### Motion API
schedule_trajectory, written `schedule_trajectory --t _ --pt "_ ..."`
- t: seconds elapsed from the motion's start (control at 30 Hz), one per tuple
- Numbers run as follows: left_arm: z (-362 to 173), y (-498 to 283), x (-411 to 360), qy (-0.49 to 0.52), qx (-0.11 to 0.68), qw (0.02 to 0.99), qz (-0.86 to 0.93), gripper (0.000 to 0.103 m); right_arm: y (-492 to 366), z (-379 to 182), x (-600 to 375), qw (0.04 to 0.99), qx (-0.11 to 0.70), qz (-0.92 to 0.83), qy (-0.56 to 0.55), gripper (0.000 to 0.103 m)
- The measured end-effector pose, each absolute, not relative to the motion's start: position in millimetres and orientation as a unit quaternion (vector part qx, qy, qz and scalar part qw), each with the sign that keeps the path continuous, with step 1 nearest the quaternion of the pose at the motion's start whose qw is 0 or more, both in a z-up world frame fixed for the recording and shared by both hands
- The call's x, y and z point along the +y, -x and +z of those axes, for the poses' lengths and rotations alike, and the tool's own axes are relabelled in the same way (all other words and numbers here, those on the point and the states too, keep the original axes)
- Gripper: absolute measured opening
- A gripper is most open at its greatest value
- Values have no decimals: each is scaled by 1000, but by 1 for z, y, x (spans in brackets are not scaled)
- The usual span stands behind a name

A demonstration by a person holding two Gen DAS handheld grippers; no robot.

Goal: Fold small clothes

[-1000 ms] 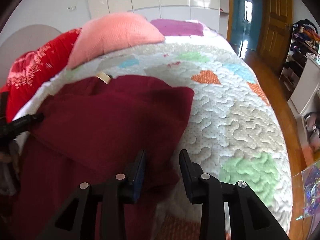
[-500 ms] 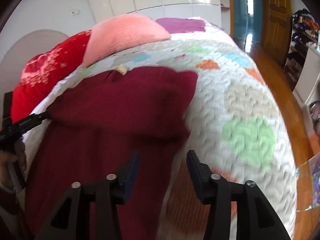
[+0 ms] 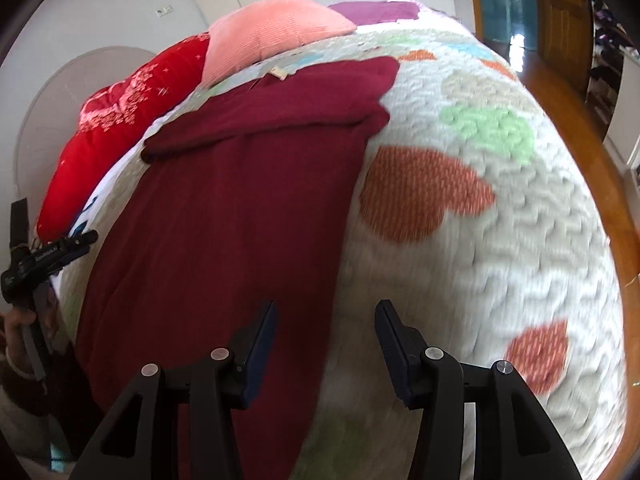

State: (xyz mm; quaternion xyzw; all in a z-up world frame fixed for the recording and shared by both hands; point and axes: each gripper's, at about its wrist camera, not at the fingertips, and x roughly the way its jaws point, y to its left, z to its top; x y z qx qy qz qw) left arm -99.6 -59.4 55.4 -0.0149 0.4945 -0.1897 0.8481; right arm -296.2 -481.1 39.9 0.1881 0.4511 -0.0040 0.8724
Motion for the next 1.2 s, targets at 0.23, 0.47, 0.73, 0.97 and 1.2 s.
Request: schedule_trajectory --t 0.23,0.47,0.73,0.97,1.2 --pt "43 131 -60 -3 508 840 -190 71 319 32 -471 869 447 21 -214 51" --pt "48 143 -56 13 517 833 -194 71 319 40 -455 892 428 1 -143 9" --pt "42 163 -57 -9 512 837 -194 71 326 40 -459 891 433 -15 -135 9" --pt "39 166 -61 -23 505 843 -187 74 349 37 -470 870 447 25 -206 51" --pt "39 167 -62 -21 506 843 -181 75 366 32 -457 866 444 61 -223 49"
